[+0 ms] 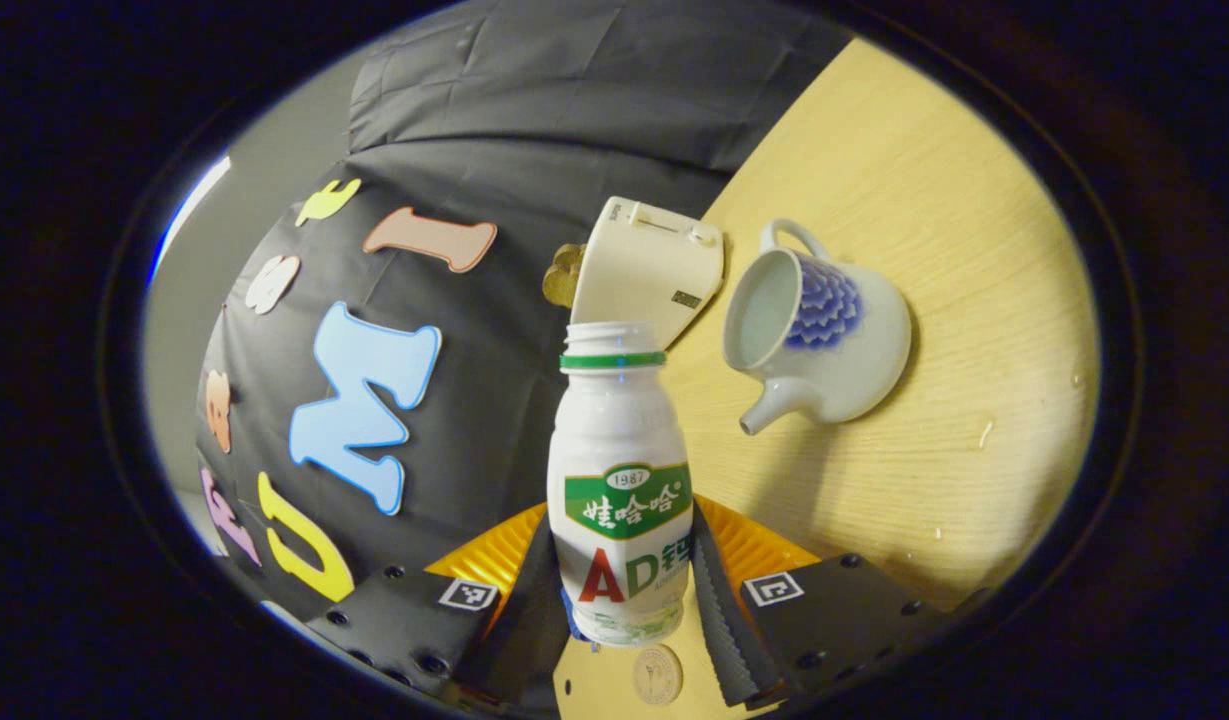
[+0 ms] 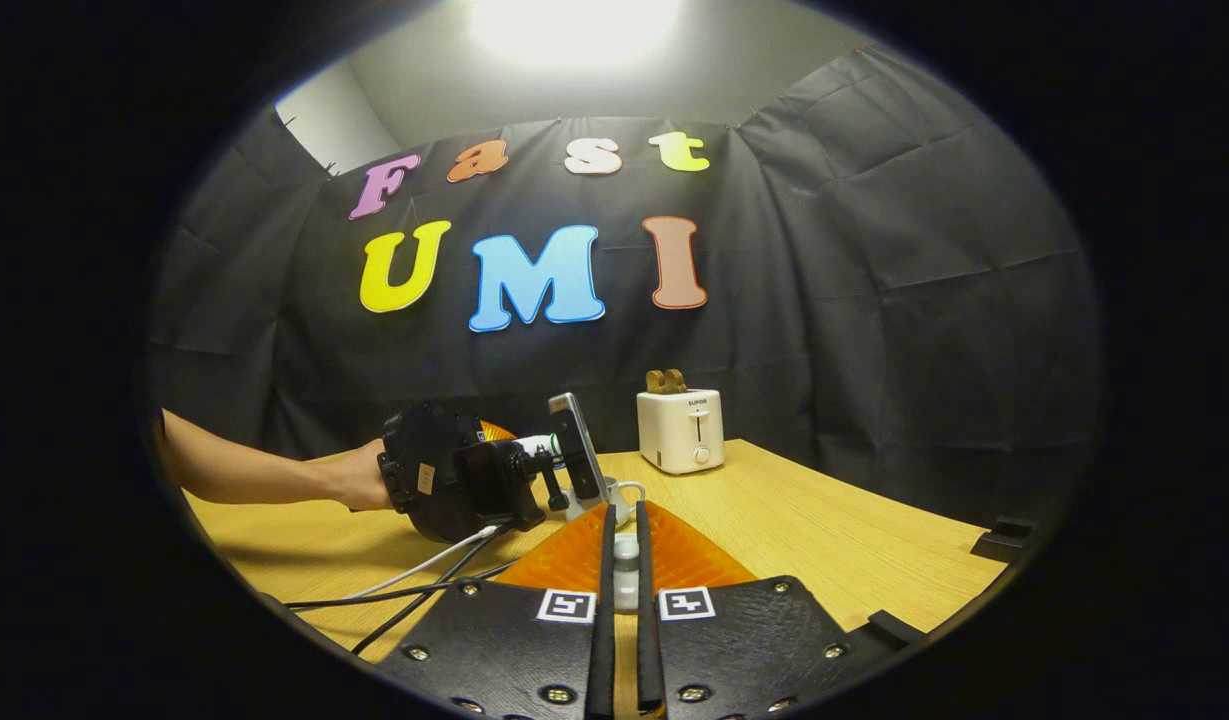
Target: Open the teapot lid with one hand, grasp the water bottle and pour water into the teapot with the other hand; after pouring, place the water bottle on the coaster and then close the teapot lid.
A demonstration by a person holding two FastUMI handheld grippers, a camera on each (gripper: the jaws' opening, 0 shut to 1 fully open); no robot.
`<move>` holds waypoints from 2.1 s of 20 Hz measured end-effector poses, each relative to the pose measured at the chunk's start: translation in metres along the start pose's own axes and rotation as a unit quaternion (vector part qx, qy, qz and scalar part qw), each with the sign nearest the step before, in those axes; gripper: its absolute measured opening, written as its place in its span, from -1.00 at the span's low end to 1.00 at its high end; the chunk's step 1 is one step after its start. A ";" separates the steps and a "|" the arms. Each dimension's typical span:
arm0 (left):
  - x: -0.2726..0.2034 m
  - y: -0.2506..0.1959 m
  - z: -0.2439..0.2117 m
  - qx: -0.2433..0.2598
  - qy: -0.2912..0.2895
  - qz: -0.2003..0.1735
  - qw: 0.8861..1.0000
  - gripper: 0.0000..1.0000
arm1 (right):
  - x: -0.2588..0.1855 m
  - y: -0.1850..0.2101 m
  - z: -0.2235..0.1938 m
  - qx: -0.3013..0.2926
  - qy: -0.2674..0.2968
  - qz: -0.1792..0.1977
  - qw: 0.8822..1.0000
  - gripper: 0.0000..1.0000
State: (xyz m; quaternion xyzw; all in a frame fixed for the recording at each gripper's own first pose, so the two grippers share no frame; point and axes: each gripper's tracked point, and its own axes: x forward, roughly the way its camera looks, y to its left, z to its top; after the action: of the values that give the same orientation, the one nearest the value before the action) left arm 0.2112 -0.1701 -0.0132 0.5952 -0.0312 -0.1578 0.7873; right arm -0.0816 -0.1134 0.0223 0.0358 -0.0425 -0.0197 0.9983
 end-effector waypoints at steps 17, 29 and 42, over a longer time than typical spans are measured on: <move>0.007 0.006 0.007 0.156 0.002 -0.013 0.988 0.59 | -0.002 -0.001 -0.002 0.005 -0.003 -0.001 1.000 -0.83; 0.005 0.008 0.011 0.214 0.002 -0.009 0.977 0.54 | -0.002 -0.006 0.000 0.009 -0.007 -0.009 1.000 -0.83; 0.009 0.009 0.025 0.255 -0.008 -0.009 0.967 0.59 | -0.008 -0.010 0.002 0.010 -0.013 -0.017 1.000 -0.83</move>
State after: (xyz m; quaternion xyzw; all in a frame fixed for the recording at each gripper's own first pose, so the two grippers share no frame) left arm 0.2162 -0.1938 0.0015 0.7751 -0.0707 -0.1566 0.6081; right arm -0.0896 -0.1236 0.0226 0.0461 -0.0548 -0.0365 0.9968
